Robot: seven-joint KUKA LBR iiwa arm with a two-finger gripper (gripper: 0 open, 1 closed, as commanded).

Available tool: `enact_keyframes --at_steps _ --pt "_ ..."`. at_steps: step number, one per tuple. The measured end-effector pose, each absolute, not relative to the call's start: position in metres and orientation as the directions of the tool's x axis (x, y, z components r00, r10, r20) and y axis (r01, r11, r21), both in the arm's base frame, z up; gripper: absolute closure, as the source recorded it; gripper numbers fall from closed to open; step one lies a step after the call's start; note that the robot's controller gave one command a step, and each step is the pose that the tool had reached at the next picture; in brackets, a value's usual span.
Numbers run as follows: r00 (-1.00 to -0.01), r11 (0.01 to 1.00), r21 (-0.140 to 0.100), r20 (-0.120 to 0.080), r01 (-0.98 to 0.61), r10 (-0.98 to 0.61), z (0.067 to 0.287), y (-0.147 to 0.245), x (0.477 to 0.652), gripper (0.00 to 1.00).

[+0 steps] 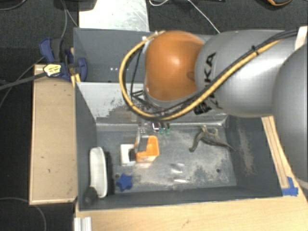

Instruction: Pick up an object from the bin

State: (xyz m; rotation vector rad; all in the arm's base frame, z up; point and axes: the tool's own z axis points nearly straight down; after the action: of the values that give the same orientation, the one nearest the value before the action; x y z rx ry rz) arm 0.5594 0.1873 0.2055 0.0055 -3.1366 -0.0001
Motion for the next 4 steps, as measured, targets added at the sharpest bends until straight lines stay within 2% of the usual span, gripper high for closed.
enact_keyframes --at_steps 1,2,4 --pt "-1.000 1.000 0.002 -0.003 0.004 0.004 0.211 0.186 0.561 0.00" --pt "-0.987 0.987 0.001 -0.002 -0.161 -0.161 0.090 0.139 0.568 0.00" --pt "-0.978 0.978 0.001 -0.002 -0.211 -0.211 0.101 0.133 0.562 0.00"
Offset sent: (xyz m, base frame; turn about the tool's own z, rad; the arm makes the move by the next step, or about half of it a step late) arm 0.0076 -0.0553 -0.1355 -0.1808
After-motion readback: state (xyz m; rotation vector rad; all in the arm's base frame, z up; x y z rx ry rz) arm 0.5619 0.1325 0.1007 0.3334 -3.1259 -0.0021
